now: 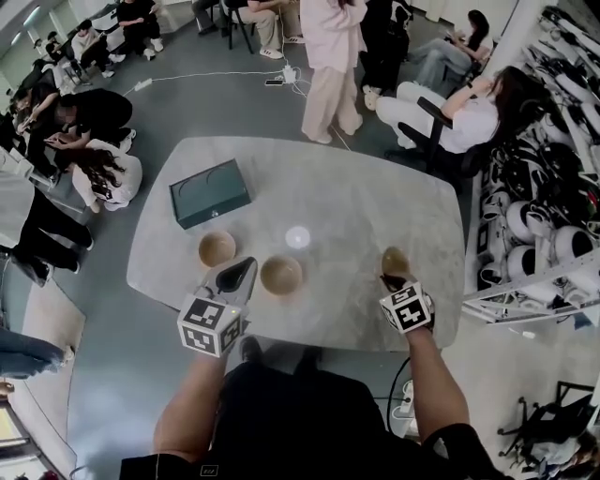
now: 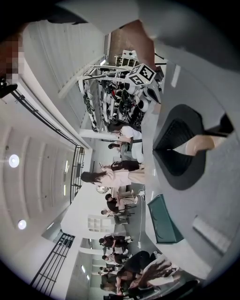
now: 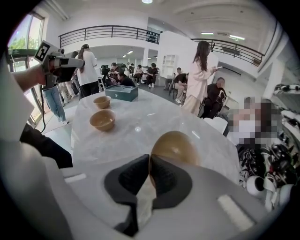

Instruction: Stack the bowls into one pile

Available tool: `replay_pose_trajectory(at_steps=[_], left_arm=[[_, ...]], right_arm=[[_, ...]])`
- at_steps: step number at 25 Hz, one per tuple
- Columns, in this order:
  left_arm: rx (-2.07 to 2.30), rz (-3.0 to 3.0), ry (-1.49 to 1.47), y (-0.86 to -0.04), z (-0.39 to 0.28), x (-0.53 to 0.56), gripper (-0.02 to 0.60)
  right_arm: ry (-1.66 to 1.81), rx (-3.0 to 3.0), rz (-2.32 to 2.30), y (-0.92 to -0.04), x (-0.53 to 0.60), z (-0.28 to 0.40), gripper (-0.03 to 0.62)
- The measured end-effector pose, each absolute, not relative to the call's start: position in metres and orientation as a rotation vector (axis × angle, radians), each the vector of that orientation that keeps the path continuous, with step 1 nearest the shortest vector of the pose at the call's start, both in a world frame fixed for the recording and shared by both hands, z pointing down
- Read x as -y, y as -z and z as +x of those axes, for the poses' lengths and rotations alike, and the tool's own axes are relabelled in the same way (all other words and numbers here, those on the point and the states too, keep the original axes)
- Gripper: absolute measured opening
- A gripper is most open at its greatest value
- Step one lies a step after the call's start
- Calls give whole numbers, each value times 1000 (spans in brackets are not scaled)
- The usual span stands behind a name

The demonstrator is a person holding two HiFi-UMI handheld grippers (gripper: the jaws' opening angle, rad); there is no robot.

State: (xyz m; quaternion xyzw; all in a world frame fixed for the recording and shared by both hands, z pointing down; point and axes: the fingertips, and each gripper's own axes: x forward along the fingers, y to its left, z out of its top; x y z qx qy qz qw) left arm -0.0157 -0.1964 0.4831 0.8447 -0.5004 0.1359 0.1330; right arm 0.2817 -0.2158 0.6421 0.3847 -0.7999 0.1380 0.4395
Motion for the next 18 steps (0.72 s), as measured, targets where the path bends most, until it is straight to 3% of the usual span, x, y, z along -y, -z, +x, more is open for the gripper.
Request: replay_pose_trajectory(at_steps=[6, 18], left_arm=[[1458, 2464, -359, -478, -55, 182, 11], [1417, 2494, -328, -478, -200, 162, 11]], right_arm=[[-286, 2013, 978, -615, 206, 236, 17], [-188, 2021, 954, -579, 171, 54, 17]])
